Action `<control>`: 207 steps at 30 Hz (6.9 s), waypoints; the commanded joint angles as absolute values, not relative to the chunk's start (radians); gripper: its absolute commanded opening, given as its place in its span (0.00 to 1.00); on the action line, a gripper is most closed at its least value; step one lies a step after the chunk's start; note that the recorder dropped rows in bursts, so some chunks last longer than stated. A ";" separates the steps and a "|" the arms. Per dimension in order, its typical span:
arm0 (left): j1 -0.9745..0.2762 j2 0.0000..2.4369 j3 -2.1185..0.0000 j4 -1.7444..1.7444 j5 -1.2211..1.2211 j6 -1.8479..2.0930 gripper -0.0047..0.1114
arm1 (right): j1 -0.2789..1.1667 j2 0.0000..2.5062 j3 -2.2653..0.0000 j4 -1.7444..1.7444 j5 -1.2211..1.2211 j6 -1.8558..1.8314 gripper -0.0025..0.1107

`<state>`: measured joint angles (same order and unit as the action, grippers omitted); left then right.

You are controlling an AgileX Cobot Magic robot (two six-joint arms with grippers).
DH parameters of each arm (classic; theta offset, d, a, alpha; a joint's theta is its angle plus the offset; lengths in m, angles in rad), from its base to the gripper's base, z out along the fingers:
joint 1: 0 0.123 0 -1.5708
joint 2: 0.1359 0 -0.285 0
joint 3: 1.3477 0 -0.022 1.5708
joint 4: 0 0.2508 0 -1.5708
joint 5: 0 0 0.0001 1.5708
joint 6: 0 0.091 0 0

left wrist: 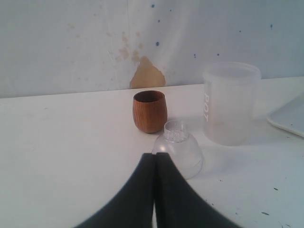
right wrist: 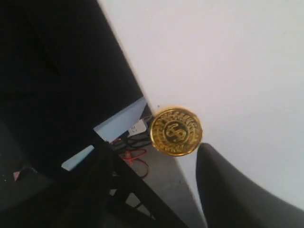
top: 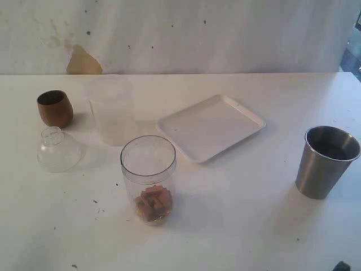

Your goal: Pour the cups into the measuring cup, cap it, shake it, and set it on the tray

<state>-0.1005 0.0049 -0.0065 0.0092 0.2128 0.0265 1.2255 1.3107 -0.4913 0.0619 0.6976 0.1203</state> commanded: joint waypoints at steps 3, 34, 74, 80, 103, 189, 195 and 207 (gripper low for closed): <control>-0.106 0.000 0.000 0.000 0.204 0.024 0.04 | 1.367 1.413 -0.487 -0.081 0.677 0.238 0.47; -0.106 0.000 0.000 0.000 0.204 0.024 0.04 | 1.548 1.549 -0.489 -0.392 0.696 0.532 0.02; -0.106 0.000 0.000 0.000 0.204 0.024 0.04 | 0.900 1.239 -1.015 -0.361 0.612 0.055 0.02; -0.106 0.000 0.000 0.000 0.204 0.024 0.04 | 0.757 1.493 -1.230 0.043 0.616 -0.261 0.02; -0.106 0.000 0.000 0.000 0.204 0.024 0.04 | 0.625 1.664 -1.341 0.318 0.809 -0.232 0.02; -0.106 0.000 0.000 0.000 0.204 0.024 0.04 | 0.260 0.954 -0.447 -0.610 0.178 0.783 0.95; -0.106 0.000 0.000 0.000 0.204 0.024 0.04 | 0.230 0.981 -0.318 -0.666 0.038 0.783 0.95; -0.106 0.000 0.000 0.000 0.204 0.024 0.04 | -0.061 1.119 -0.308 -0.663 -0.110 0.766 0.95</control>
